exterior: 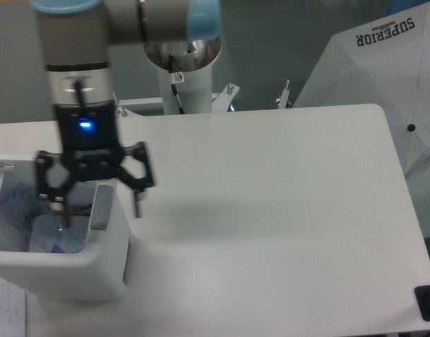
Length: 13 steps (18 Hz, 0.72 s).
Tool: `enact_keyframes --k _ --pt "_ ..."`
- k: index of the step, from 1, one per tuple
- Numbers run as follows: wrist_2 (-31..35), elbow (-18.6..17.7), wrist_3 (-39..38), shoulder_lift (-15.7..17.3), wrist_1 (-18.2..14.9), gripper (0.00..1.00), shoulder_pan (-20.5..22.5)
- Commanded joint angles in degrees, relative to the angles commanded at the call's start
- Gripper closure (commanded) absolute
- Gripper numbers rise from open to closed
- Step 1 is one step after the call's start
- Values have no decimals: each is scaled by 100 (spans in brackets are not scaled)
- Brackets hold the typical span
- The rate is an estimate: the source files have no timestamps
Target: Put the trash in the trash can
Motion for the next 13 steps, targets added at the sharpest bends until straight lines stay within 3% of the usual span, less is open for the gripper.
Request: enact_keyframes --k 5,8,13 --pt "-80 78 1264 26 -70 0 625" --pt "-106 88 2082 35 -403 0 845" --pt "-167 114 2348 70 -440 0 986"
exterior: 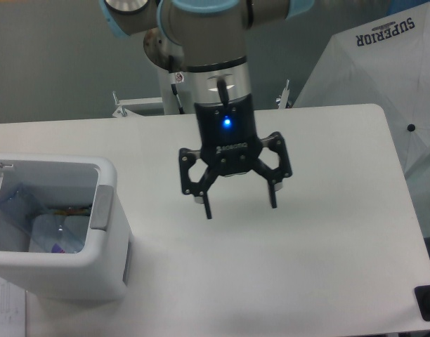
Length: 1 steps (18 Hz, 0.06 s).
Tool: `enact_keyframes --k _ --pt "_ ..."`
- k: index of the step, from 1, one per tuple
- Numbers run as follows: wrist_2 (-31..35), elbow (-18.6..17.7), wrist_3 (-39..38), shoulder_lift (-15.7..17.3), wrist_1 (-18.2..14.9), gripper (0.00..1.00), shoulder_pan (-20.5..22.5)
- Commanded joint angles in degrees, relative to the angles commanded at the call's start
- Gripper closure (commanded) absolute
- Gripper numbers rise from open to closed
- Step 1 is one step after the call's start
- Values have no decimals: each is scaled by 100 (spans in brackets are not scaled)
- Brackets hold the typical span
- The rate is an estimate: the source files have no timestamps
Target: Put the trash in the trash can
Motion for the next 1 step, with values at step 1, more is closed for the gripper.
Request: enact_keyframes --k 1 --pt "-44 0 0 0 0 0 9"
